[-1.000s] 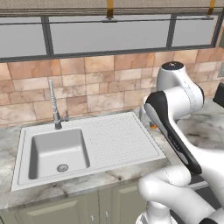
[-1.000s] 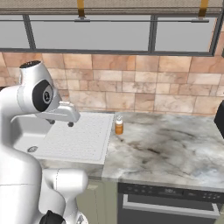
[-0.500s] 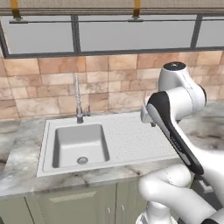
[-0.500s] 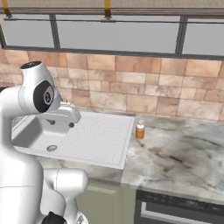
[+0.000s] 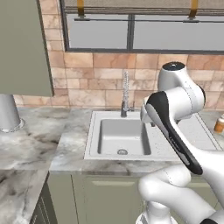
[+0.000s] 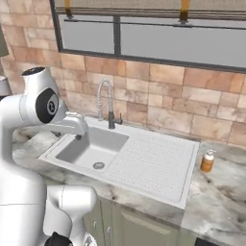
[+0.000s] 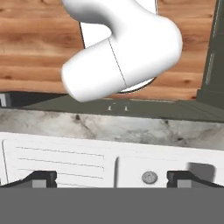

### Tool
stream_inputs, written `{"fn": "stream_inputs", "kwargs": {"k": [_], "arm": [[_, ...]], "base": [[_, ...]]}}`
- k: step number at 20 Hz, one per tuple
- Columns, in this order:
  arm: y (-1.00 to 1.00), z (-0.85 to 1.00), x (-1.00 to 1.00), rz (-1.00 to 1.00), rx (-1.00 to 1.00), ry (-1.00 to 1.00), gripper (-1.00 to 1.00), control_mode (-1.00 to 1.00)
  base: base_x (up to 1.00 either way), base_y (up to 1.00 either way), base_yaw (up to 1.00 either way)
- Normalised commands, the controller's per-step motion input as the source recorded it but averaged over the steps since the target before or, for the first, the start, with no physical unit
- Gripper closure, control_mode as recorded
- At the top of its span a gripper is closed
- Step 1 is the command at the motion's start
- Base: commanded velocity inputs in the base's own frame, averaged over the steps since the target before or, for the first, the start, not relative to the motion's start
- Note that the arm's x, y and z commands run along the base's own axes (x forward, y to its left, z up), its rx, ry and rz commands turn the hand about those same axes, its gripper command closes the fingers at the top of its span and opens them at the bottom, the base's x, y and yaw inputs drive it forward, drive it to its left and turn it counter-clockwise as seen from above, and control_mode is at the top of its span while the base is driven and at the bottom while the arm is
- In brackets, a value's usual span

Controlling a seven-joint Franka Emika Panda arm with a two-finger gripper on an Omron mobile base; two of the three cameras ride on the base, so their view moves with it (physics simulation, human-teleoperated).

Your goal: Locate and retrieve the soap dispenser and sponge from the cabinet. Place them next to the sink.

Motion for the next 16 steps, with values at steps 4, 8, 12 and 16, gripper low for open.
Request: {"fn": "stream_inputs", "kwargs": {"k": [4,8,12,16], "arm": [[0.0,0.0,0.0,0.0,0.0,0.0,-1.0,1.0],[0.0,0.0,0.0,0.0,0.0,0.0,-1.0,1.0],[0.0,0.0,0.0,0.0,0.0,0.0,-1.0,1.0],[0.0,0.0,0.0,0.0,0.0,0.0,-1.0,1.0]], "base": [[-0.1,-0.01,0.41],[-0.3,-0.33,0.37],[-0.23,-0.14,0.42],[0.0,0.0,0.5]]}}
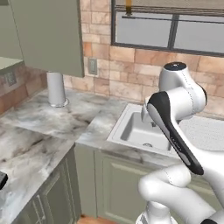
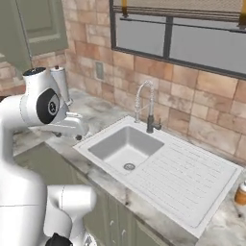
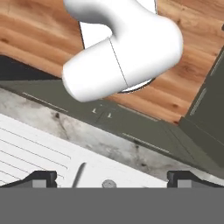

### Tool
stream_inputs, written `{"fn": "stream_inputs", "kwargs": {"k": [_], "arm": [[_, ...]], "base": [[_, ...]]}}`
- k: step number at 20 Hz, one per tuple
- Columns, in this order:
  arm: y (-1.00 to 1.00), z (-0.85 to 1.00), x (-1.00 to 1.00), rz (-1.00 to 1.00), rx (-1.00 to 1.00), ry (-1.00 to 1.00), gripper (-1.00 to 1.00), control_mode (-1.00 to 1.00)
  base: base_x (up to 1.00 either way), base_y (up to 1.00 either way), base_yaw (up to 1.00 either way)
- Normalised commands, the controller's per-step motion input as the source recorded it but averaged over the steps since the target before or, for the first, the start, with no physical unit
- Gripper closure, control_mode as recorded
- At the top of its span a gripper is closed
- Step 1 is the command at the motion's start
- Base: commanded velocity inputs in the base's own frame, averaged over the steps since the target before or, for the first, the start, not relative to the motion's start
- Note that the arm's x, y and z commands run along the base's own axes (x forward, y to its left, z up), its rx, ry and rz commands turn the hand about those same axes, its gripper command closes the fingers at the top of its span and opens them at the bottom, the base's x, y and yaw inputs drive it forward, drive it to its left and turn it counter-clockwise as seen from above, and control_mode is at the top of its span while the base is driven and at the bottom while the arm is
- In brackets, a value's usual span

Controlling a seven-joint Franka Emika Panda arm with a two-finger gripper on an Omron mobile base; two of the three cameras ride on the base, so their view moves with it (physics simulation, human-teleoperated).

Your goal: Locate and retrieve the soap dispenser and sponge from the cabinet. Place them next to the sink.

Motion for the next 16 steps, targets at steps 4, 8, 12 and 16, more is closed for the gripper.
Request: {"fn": "stream_inputs", "kwargs": {"k": [4,8,12,16], "arm": [[0.0,0.0,0.0,0.0,0.0,0.0,-1.0,1.0],[0.0,0.0,0.0,0.0,0.0,0.0,-1.0,1.0],[0.0,0.0,0.0,0.0,0.0,0.0,-1.0,1.0],[0.0,0.0,0.0,0.0,0.0,0.0,-1.0,1.0]], "base": [[0.0,0.0,0.49],[-0.08,0.0,0.43],[0.0,0.0,0.49],[0.0,0.0,0.5]]}}
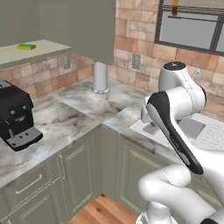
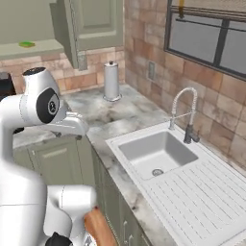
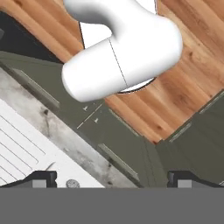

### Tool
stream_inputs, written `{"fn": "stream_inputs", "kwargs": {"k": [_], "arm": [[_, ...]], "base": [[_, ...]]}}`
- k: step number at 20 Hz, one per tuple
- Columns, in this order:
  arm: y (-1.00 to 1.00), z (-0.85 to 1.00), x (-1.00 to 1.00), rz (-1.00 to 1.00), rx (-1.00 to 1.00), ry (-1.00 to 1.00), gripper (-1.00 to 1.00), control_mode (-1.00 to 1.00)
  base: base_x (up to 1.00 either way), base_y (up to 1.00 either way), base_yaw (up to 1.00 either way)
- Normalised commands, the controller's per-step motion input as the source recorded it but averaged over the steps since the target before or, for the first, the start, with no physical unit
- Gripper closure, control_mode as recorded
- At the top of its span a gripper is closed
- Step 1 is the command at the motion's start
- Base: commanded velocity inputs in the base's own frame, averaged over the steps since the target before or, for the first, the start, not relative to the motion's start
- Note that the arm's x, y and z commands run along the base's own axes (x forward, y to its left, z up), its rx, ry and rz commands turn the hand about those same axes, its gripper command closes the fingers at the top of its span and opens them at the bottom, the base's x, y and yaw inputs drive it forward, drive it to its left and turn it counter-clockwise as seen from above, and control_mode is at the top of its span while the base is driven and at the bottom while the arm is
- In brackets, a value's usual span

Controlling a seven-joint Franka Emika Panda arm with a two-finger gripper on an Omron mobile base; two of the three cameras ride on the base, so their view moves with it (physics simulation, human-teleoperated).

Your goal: Locate and retrieve the soap dispenser and sponge from the cabinet. Place them next to the sink.

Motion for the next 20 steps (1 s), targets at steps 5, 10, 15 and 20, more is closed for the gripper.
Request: {"fn": "stream_inputs", "kwargs": {"k": [5,10,15,20], "arm": [[0.0,0.0,0.0,0.0,0.0,0.0,-1.0,1.0],[0.0,0.0,0.0,0.0,0.0,0.0,-1.0,1.0],[0.0,0.0,0.0,0.0,0.0,0.0,-1.0,1.0],[0.0,0.0,0.0,0.0,0.0,0.0,-1.0,1.0]], "base": [[0.0,0.19,0.48],[0.01,0.32,0.44],[0.26,0.04,0.44],[0.25,0.08,0.45]]}}
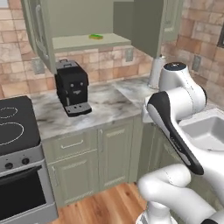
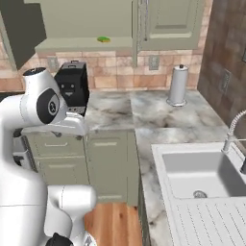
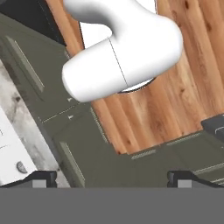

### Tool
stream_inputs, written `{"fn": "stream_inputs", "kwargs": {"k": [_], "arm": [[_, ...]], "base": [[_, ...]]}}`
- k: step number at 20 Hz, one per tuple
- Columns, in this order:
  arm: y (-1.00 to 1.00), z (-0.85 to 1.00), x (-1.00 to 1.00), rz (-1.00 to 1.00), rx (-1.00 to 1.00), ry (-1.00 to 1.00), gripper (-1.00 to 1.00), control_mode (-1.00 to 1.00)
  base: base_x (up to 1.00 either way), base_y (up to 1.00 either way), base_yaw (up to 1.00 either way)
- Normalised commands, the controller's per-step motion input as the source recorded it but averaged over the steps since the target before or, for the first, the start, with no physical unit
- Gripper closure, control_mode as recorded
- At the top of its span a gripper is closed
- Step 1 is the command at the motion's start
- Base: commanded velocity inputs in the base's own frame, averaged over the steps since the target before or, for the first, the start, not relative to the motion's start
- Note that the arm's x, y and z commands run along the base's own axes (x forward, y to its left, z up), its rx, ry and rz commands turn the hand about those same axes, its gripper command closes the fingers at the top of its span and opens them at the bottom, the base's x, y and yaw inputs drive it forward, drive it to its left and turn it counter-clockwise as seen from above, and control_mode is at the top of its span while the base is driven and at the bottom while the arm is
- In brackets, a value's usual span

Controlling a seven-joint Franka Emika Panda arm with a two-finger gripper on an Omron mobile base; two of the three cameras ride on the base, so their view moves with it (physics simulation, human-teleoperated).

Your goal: Locate and retrieve the soap dispenser and sponge from the cabinet. Place them next to the sink.

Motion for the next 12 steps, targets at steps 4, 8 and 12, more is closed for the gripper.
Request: {"fn": "stream_inputs", "kwargs": {"k": [4,8,12], "arm": [[0.0,0.0,0.0,0.0,0.0,0.0,-1.0,1.0],[0.0,0.0,0.0,0.0,0.0,0.0,-1.0,1.0],[0.0,0.0,0.0,0.0,0.0,0.0,-1.0,1.0]], "base": [[0.29,-0.02,0.38],[0.42,-0.23,0.24],[0.55,-0.34,0.2]]}}
